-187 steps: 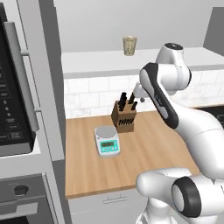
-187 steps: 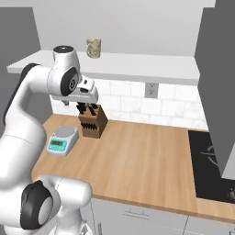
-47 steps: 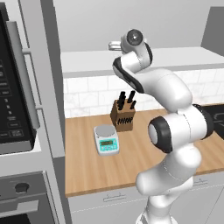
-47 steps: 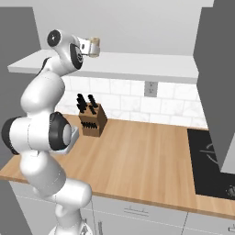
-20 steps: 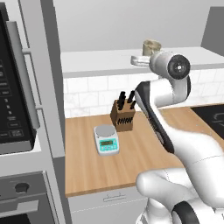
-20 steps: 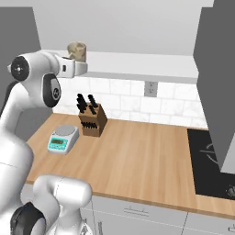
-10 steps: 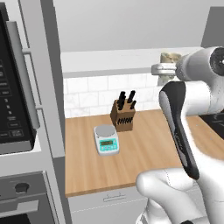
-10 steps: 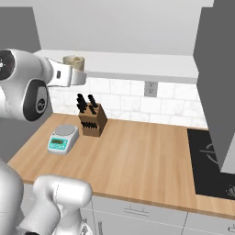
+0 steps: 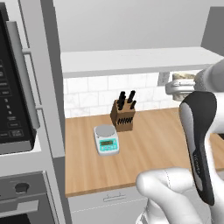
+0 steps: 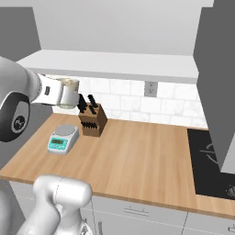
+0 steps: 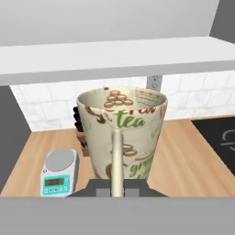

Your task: Gather all objects into one cabinet and sort the glasses and bowls to opposite sides.

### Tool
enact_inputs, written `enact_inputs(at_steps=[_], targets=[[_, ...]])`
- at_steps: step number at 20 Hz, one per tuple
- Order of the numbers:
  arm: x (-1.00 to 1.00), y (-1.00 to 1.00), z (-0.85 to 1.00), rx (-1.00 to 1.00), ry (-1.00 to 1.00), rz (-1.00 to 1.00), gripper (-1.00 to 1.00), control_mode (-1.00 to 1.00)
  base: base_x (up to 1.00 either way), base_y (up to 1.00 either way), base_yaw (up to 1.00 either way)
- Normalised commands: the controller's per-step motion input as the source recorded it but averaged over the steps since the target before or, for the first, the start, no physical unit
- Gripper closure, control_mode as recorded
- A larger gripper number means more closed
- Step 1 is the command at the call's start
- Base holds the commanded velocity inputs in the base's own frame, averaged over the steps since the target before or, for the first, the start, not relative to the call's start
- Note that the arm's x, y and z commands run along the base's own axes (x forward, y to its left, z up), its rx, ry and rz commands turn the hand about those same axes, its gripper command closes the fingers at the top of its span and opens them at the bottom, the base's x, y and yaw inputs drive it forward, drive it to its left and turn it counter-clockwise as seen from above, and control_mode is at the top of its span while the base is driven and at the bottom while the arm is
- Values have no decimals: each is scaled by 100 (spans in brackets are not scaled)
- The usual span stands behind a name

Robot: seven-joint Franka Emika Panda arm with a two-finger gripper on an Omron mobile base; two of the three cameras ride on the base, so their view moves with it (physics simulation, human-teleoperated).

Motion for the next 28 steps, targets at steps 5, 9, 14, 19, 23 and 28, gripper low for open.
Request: enact_inputs(at_steps=[5, 9, 14, 19, 23, 28], targets=[[-50, 0, -54, 0, 0, 0, 100, -100, 0, 0, 0], [-55, 0, -43, 0, 0, 0, 100, 100, -20, 0, 0], [0, 0, 0, 0, 0, 0, 100, 100, -91, 0, 0], [0, 0, 0, 0, 0, 0, 100, 100, -98, -7, 0], [0, 0, 0, 0, 0, 0, 100, 100, -89, -33, 0], [0, 0, 0, 0, 0, 0, 100, 100, -25, -94, 1]])
